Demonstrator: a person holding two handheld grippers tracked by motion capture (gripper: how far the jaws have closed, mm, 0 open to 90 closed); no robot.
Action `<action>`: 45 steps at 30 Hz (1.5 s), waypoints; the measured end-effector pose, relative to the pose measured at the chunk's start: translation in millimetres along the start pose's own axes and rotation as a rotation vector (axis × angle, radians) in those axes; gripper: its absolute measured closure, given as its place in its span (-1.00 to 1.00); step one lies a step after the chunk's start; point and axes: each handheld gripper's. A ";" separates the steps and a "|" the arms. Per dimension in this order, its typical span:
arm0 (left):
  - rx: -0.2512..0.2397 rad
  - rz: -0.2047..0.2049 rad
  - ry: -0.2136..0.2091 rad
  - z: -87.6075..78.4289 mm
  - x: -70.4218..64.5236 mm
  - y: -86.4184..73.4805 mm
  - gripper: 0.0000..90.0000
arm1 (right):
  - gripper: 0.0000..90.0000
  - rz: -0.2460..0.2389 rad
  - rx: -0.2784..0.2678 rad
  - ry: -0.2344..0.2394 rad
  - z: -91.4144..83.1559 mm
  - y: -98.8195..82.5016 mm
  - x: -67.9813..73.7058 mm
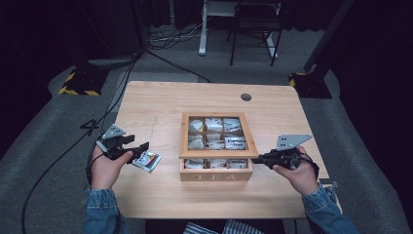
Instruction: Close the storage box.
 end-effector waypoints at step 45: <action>0.024 -0.014 -0.013 6.1 2.2 -4.6 -0.34 | 1.00 -0.095 0.140 -0.077 2.2 -16.2 3.7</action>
Point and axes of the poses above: each handheld gripper's, and its own axes: z roughly forward along the jaws, y roughly out of its top, x roughly to its left, and after that the axes turned 13 degrees about z, right-handed
